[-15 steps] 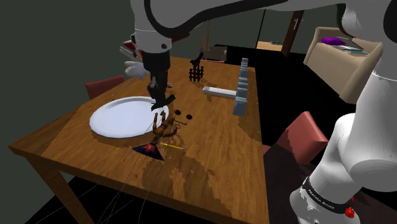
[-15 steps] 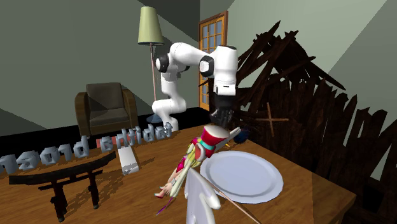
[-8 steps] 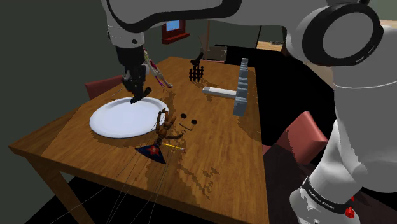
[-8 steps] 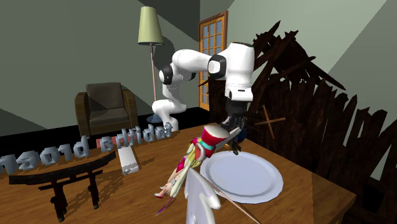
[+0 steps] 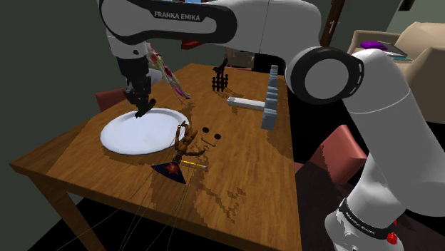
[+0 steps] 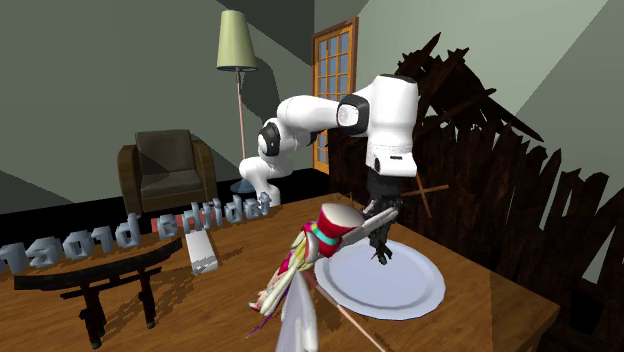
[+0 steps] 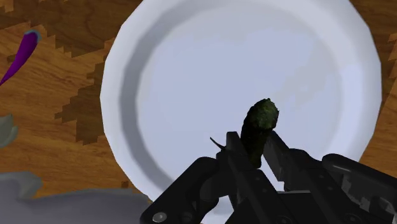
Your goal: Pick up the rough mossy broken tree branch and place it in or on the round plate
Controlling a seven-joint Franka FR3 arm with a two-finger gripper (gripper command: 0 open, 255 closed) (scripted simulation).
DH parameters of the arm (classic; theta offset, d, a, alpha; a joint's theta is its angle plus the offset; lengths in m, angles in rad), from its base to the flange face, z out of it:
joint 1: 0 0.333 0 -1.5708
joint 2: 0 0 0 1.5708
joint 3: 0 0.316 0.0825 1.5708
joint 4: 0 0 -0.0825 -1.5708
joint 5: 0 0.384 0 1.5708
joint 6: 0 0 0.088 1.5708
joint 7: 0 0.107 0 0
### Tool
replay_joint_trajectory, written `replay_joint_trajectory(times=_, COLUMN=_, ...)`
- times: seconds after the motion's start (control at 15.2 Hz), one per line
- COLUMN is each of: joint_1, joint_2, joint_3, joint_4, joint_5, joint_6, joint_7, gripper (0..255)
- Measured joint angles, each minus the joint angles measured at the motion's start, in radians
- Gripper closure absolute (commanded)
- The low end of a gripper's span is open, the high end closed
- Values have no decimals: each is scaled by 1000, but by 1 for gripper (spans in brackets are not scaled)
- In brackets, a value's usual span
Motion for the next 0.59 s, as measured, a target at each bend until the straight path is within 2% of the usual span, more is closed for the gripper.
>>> replay_joint_trajectory(times=0.59, joint_1=-24, joint_2=-43, joint_3=5, joint_4=-183, joint_5=4, joint_6=146, joint_7=14, gripper=255)
